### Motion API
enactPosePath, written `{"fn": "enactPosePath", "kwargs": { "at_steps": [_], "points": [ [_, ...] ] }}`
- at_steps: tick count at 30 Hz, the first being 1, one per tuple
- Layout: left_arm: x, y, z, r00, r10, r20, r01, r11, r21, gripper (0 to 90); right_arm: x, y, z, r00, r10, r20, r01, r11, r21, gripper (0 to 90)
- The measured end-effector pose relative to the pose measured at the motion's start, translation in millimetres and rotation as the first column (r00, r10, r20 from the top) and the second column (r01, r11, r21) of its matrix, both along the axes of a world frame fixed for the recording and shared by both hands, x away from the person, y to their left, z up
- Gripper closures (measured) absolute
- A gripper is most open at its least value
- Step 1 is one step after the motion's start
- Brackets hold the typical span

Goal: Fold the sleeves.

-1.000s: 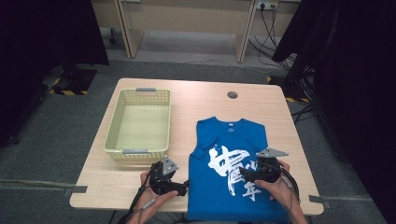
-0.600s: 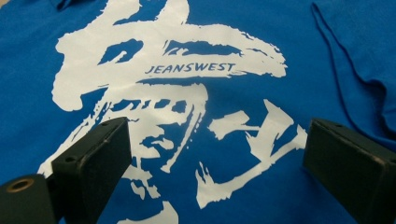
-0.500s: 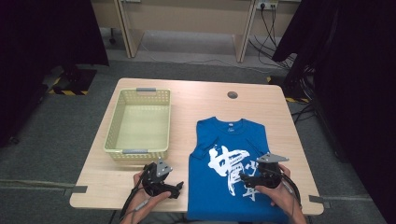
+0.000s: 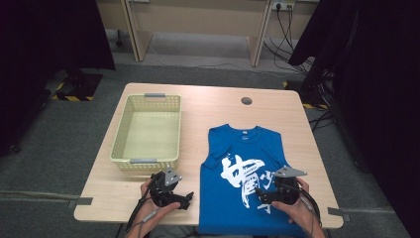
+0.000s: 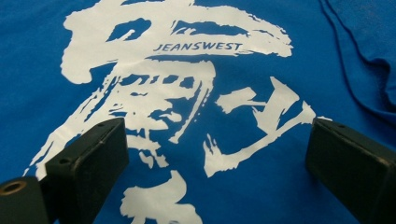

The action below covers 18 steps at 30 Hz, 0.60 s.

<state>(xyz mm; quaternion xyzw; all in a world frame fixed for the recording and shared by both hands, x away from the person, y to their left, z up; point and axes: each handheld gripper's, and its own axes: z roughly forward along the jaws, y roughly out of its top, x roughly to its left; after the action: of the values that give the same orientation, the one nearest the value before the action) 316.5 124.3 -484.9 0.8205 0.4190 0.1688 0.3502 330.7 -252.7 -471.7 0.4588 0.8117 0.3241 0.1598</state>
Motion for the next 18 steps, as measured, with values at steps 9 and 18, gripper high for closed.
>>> {"fn": "enactPosePath", "kwargs": {
  "at_steps": [9,18],
  "points": [
    [0.5,2.1,-0.1,1.0,-0.003,0.0,0.003,1.0,0.0,0.0,-12.5,-9.7,1.7,0.9999,-0.005,0.014,0.005,1.0,0.011,6.4],
    [0.5,2.2,-0.1,1.0,0.0,0.001,0.0,1.0,0.0,0.0,-23.3,-19.9,0.4,0.9995,-0.023,0.02,0.023,1.0,0.018,6.4]
  ]
}}
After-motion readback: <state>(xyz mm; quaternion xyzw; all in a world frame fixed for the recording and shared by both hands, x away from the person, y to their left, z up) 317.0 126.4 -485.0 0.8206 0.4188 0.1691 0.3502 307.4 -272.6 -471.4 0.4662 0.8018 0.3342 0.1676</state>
